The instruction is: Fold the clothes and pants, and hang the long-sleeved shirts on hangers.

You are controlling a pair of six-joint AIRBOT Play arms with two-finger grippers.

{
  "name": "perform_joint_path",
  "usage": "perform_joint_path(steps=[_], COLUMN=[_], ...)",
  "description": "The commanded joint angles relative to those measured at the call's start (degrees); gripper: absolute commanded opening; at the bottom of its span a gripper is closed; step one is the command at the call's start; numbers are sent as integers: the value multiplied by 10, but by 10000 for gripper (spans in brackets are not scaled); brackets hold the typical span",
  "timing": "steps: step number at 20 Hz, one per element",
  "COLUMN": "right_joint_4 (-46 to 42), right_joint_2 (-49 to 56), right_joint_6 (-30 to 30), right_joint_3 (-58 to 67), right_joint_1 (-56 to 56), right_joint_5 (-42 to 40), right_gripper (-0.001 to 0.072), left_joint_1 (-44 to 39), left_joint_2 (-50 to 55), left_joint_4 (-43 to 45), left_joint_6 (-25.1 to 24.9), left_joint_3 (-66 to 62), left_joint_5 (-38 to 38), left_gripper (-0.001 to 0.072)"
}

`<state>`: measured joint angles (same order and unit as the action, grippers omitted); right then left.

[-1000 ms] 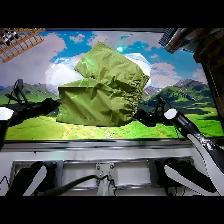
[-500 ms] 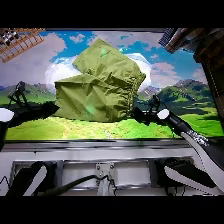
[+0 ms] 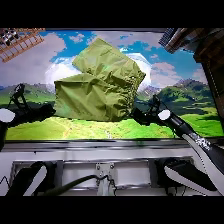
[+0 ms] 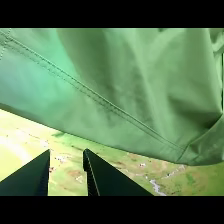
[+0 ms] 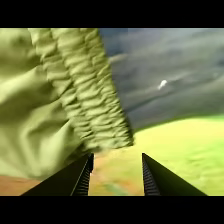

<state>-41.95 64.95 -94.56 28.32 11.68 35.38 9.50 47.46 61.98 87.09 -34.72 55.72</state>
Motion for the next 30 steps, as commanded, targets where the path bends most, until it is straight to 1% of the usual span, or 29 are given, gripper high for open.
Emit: perform_joint_path(steps=[1, 3, 4, 5, 7, 11, 20, 21, 22, 26, 27, 28, 30], right_joint_4=[4, 4, 5, 9, 17, 19, 39, 44, 47, 62, 63, 68, 73], right_joint_2=[-37, -40, -38, -34, -24, -8, 28, 31, 35, 52, 55, 56, 55], right_joint_6=[-55, -99, -120, -132, -135, -173, -175, -175, -175, -175, -175, -175, -175], right_joint_3=[-17, -35, -43, -47, -48, -48, -49, -49, -49, -49, -48, -49, -47], right_joint_1=[10, 33, 43, 54, 73, 91, 91, 91, 91, 91, 91, 91, 91], right_joint_5=[-18, -78, -102, -114, -126, -187, -227, -236, -246, -263, -266, -271, -270], right_gripper=[393, 354, 354, 354, 354, 354, 335, 288, 278, 274, 233, 206, 95], left_joint_1=[0, 0, 0, 0, 0, 0, 0, 0, 0, 0, 0, 0, 0], left_joint_2=[-1, -1, -1, -1, -1, -1, -1, -1, -1, -1, -1, -1, -1], left_joint_4=[4, 4, 4, 4, 4, 4, 4, 4, 4, 4, 4, 4, 4], left_joint_6=[2, 2, 2, 2, 2, 2, 2, 2, 2, 2, 2, 1, 1], left_joint_3=[0, 0, 0, 0, 0, 0, 0, 0, 0, 0, 0, 0, 0], left_joint_5=[1, 1, 1, 1, 1, 1, 1, 1, 1, 1, 1, 1, 1], left_gripper=[224, 223, 224, 224, 224, 224, 224, 224, 224, 224, 224, 224, 223])
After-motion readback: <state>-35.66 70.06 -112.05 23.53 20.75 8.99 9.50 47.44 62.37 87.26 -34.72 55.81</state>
